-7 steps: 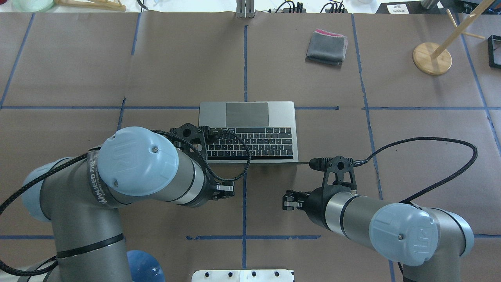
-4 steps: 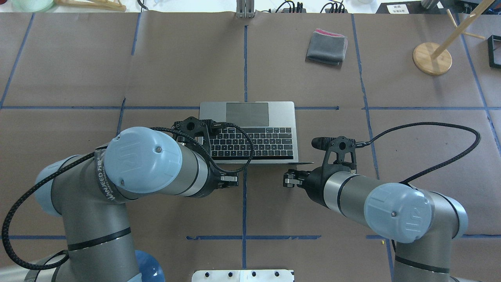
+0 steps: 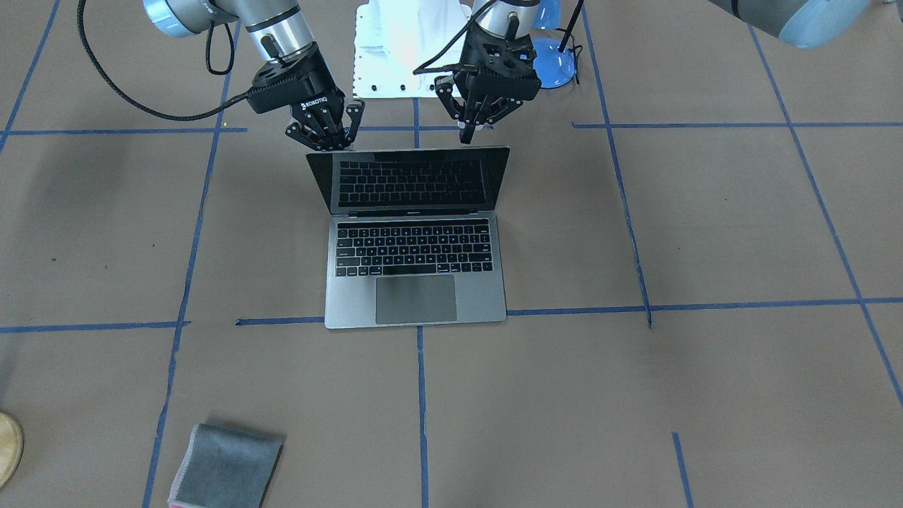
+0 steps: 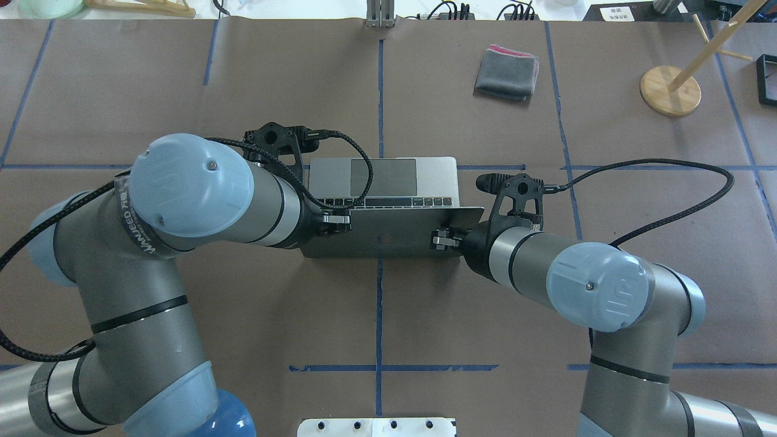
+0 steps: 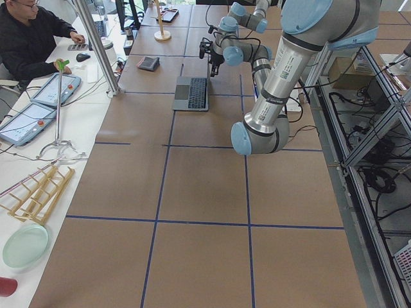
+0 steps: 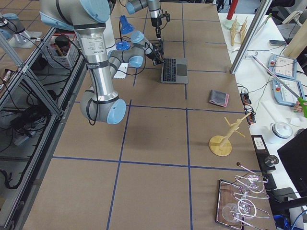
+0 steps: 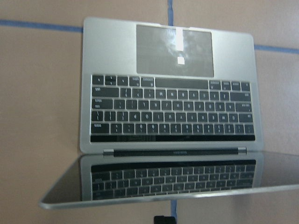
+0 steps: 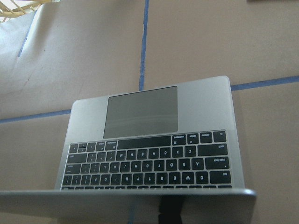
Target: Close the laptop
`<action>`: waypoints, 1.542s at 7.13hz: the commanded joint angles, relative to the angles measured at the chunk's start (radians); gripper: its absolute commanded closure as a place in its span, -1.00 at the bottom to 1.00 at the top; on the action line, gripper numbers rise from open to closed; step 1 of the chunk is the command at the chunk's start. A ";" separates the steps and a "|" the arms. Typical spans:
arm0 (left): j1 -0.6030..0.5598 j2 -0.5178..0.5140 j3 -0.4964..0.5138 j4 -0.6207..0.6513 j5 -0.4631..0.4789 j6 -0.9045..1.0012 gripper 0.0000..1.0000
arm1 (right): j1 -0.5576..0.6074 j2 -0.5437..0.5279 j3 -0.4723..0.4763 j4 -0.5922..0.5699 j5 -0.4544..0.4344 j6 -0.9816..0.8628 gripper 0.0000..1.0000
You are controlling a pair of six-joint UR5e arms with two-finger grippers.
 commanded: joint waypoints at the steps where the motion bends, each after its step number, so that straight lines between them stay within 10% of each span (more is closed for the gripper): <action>1: -0.045 -0.022 0.111 -0.112 -0.005 0.024 1.00 | 0.067 0.001 -0.006 -0.004 0.058 -0.005 1.00; 11: -0.113 -0.113 0.447 -0.273 -0.039 0.042 1.00 | 0.164 0.234 -0.374 0.008 0.105 -0.039 1.00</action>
